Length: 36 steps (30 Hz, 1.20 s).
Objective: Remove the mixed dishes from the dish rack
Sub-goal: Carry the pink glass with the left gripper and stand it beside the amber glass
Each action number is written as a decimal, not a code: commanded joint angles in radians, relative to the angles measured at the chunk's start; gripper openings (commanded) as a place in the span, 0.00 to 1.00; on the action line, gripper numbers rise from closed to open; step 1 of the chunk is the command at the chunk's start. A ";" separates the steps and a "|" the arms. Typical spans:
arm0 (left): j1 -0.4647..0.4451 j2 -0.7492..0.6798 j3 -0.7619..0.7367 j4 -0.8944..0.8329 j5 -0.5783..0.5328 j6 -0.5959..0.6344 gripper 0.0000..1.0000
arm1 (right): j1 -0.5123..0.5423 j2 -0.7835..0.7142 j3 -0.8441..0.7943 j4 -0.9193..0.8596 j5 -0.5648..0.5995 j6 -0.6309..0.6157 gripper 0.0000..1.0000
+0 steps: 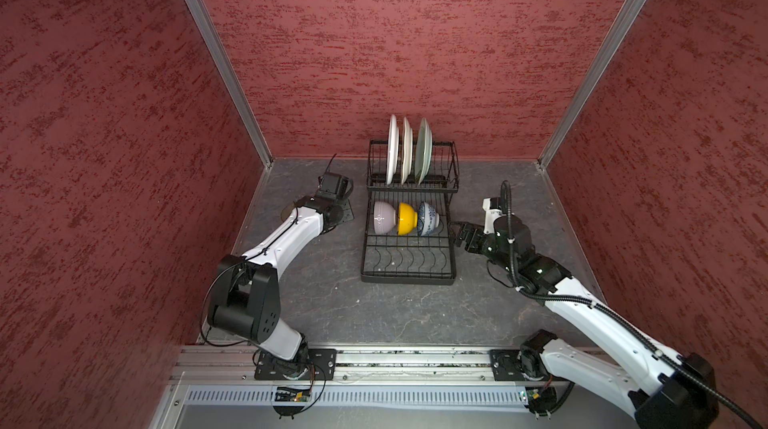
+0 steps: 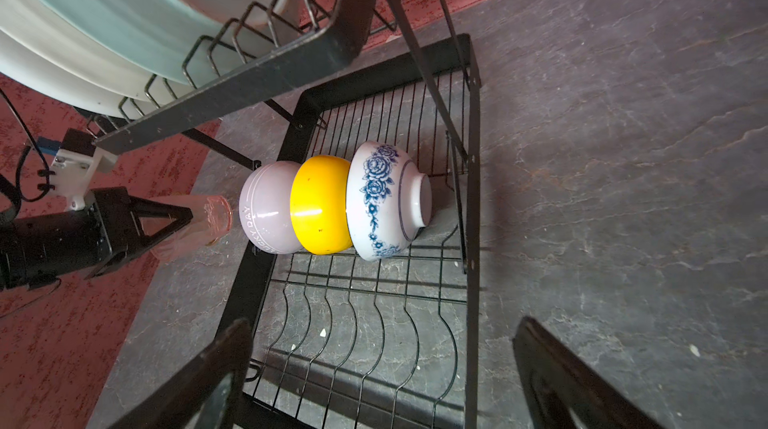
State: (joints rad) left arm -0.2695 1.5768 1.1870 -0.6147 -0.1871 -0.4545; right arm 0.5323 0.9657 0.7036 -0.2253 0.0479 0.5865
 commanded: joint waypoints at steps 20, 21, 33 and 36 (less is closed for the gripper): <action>0.058 0.281 0.300 -0.118 0.064 0.109 0.00 | -0.009 0.038 -0.058 0.025 -0.051 0.018 0.99; 0.059 0.290 0.311 -0.121 0.067 0.112 0.00 | -0.009 0.043 -0.059 0.029 -0.058 0.019 0.99; 0.078 0.362 0.418 -0.149 0.089 0.138 0.14 | -0.010 0.075 -0.061 0.032 -0.090 0.020 0.99; 0.079 0.364 0.435 -0.146 0.092 0.144 0.22 | -0.009 0.080 -0.056 0.034 -0.095 0.019 0.99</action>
State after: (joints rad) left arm -0.1970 1.9278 1.5898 -0.7536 -0.1043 -0.3309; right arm 0.5320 1.0397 0.6456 -0.2127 -0.0265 0.6022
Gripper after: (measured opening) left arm 0.198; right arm 0.987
